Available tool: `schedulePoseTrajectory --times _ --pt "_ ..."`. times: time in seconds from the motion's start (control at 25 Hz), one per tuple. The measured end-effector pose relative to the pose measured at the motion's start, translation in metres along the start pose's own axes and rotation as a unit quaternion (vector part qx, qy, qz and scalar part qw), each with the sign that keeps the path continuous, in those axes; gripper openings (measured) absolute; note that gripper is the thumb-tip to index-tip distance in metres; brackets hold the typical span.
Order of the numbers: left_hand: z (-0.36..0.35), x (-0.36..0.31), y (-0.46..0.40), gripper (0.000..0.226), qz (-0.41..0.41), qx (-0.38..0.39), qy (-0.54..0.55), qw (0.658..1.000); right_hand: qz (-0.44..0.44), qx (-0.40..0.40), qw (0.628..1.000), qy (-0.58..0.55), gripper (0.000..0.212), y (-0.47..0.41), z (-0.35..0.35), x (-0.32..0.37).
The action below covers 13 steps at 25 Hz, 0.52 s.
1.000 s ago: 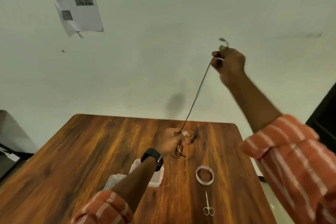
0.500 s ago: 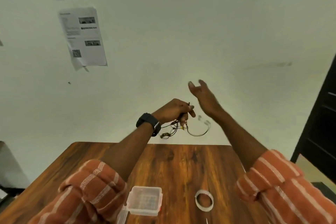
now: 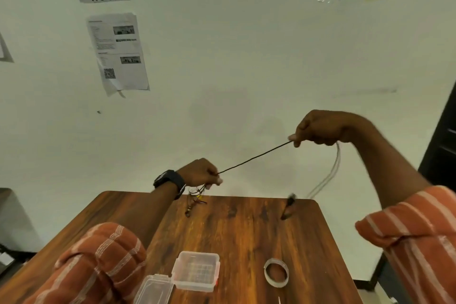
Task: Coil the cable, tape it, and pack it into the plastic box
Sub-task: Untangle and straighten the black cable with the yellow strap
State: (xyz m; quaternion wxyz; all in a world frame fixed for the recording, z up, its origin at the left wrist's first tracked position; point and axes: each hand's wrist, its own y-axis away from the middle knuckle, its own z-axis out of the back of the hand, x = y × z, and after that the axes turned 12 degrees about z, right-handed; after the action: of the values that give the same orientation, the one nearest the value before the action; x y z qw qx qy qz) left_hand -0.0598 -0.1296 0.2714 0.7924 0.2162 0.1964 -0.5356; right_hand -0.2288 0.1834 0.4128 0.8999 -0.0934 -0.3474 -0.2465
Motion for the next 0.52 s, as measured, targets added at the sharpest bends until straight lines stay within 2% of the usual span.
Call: schedulePoseTrajectory --times 0.08,0.12,0.2,0.28,0.36,0.4,0.44,0.52 --pt "0.004 0.022 0.004 0.02 0.031 -0.035 -0.051 0.998 -0.017 0.022 0.999 -0.032 0.027 0.011 0.021 -0.008" --pt "0.008 0.032 0.006 0.017 0.044 -0.051 -0.06 0.996 -0.022 0.007 0.999 -0.048 0.028 0.014 0.029 -0.013" --pt "0.015 0.044 0.012 0.009 0.053 -0.073 -0.061 0.994 -0.035 -0.073 0.995 -0.063 0.028 0.015 0.04 -0.028" --pt "0.022 0.046 0.016 0.024 0.046 -0.093 -0.042 0.994 -0.069 -0.175 0.982 -0.01 0.023 0.009 0.043 -0.044" --pt "0.03 0.044 0.02 0.029 0.046 -0.101 0.065 0.992 -0.115 -0.26 0.954 0.099 0.022 0.004 0.039 -0.064" --pt "0.034 0.042 0.023 0.023 0.05 -0.098 0.137 0.984 -0.144 -0.293 0.933 0.155 0.029 0.003 0.034 -0.076" --pt "0.039 0.041 0.025 0.016 0.053 -0.103 0.196 0.974 -0.177 -0.312 0.913 0.195 0.036 0.004 0.029 -0.087" --pt "0.048 0.038 0.028 0.009 0.048 -0.169 0.235 0.956 -0.224 -0.306 0.895 0.235 0.04 0.009 0.016 -0.104"
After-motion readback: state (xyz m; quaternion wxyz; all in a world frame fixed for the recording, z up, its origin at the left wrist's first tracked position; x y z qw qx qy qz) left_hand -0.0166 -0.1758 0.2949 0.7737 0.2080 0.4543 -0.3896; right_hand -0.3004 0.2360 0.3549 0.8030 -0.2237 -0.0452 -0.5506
